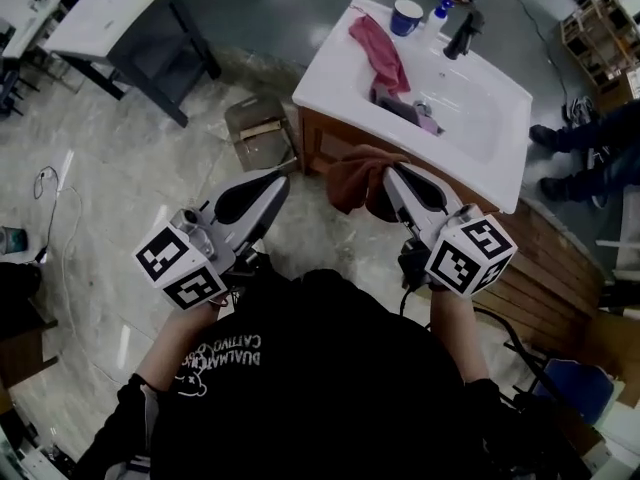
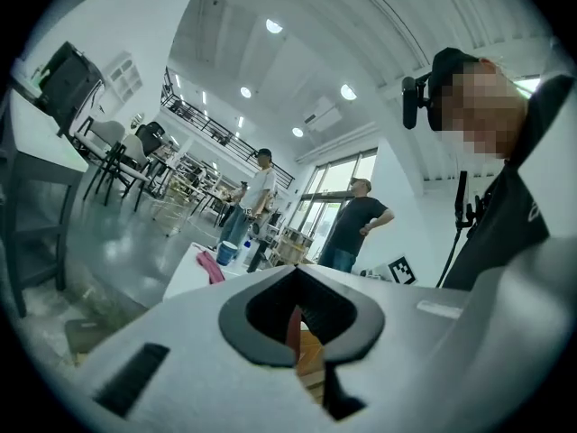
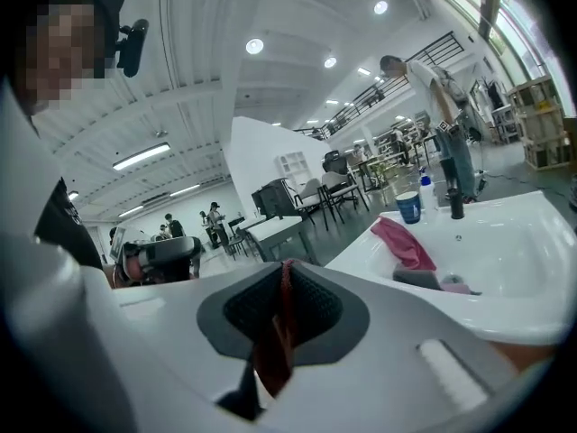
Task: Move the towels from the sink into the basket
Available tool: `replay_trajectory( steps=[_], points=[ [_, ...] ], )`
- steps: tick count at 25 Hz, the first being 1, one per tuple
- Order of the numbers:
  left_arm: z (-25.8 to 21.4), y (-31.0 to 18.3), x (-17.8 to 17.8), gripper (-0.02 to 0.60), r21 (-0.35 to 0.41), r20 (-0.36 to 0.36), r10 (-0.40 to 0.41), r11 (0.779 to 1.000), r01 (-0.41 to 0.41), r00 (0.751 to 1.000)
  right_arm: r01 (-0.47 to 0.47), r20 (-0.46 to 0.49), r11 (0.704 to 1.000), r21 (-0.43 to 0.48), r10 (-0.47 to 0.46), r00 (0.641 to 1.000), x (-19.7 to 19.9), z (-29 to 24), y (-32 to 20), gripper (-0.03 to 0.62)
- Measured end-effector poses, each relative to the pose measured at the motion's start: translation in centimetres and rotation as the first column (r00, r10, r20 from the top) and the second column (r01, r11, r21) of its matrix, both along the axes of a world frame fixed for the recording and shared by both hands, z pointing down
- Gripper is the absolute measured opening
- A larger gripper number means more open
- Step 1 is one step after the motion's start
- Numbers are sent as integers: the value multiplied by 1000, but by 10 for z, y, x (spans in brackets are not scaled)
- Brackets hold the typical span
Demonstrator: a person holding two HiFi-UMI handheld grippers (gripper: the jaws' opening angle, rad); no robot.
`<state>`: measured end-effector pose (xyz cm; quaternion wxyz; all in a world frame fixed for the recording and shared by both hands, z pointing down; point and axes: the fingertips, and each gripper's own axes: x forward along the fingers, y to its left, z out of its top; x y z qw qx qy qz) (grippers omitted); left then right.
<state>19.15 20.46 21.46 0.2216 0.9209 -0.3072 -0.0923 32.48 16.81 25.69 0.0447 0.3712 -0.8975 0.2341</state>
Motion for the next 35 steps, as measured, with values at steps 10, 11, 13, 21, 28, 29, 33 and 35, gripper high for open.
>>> replay_trajectory(
  steps=[10,11,13,21,28,29,33,35],
  points=[
    [20,-44,-118,-2,-75,-9,-47,996,46,999,20,0,999,-36,-20,1000,-109,8,-55,35],
    [22,-50,-128,-2,-82,-9,-46,996,45,999,20,0,999,-39,-20,1000,-119,9,-60,35],
    [25,-63,-146,-2,-94,-12,-43,995,42,999,20,-1,999,-46,-21,1000,-139,11,-69,35],
    [33,-103,-209,-2,-93,-18,-31,995,29,999,7,-11,998,-66,-8,1000,-204,27,-103,35],
    [40,-123,-265,-2,-104,-29,-49,993,46,998,-14,-30,998,-69,12,999,-251,34,-130,35],
    [39,-125,-272,-2,-100,-28,-54,994,51,998,-17,-29,998,-68,15,999,-257,35,-133,35],
    [46,-140,-293,-2,-104,-41,-93,991,88,995,2,-41,997,-79,-5,999,-280,45,-147,35],
    [55,-145,-300,-2,-129,-54,-117,986,109,992,34,-48,995,-92,-39,998,-292,52,-154,35]
  ],
)
